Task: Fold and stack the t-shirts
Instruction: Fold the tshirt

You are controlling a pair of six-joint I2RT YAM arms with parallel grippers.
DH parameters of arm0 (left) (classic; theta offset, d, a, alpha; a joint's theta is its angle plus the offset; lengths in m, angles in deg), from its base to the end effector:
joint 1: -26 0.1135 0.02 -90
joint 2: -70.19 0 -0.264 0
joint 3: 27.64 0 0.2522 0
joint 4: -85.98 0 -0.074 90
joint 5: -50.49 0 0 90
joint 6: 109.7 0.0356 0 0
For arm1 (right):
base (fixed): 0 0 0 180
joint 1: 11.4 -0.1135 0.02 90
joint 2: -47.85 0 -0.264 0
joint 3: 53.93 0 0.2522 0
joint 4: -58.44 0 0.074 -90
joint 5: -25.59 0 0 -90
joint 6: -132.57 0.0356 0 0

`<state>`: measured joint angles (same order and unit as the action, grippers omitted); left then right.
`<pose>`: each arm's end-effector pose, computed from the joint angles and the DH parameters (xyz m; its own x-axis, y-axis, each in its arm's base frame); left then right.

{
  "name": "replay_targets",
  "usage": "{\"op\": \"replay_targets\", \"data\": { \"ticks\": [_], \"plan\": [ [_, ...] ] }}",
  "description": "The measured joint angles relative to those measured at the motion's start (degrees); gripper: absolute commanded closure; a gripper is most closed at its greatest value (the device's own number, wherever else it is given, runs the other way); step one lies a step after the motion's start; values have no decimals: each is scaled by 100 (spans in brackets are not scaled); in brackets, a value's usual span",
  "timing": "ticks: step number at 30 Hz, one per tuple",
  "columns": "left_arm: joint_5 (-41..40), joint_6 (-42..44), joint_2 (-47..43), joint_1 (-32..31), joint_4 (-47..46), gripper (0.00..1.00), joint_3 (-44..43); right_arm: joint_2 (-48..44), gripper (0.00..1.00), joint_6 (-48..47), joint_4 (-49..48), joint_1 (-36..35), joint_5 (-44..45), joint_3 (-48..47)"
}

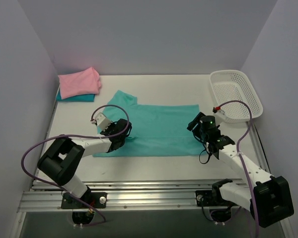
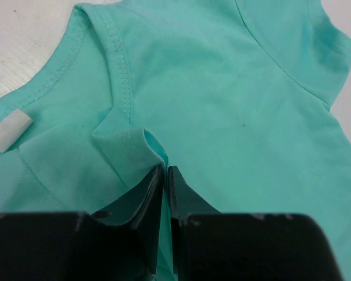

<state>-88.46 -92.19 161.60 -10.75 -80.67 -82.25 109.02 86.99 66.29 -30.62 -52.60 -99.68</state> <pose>0.2491 -0.1525 0.1516 -0.1905 -0.6393 -0.7449 -0.5849 0.6834 -0.4369 0.2251 0.0707 0.2347 -0.3677 0.5973 -0.7127 0.1578 0.7954 0.5852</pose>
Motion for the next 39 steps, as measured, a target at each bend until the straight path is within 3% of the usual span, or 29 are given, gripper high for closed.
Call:
{"op": "replay_targets", "data": {
  "ticks": [8, 11, 15, 16, 19, 31, 36, 39],
  "plan": [
    [153, 284, 413, 267, -205, 81, -553, 28, 40, -11, -37, 0, 0, 0],
    [192, 358, 610, 321, -289, 76, -780, 44, 40, -20, -39, 0, 0, 0],
    [271, 474, 883, 365, -391, 42, -1005, 68, 40, -46, -48, 0, 0, 2],
    [295, 511, 944, 376, -442, 21, -1021, 74, 40, -57, -59, 0, 0, 2],
    [352, 584, 1086, 417, -595, 4, -1023, 118, 40, -68, -81, 0, 0, 7],
    [702, 1488, 857, 1012, -682, 6, -1755, 94, 39, -101, -101, 0, -4, 33],
    [1423, 2227, 942, 1742, -669, 6, -2883, -144, 39, -105, -98, 0, -26, 33],
    [2057, 2719, 1633, 2208, -634, 6, -4124, -271, 39, -105, -87, -2, -44, 31]
  ]
}}
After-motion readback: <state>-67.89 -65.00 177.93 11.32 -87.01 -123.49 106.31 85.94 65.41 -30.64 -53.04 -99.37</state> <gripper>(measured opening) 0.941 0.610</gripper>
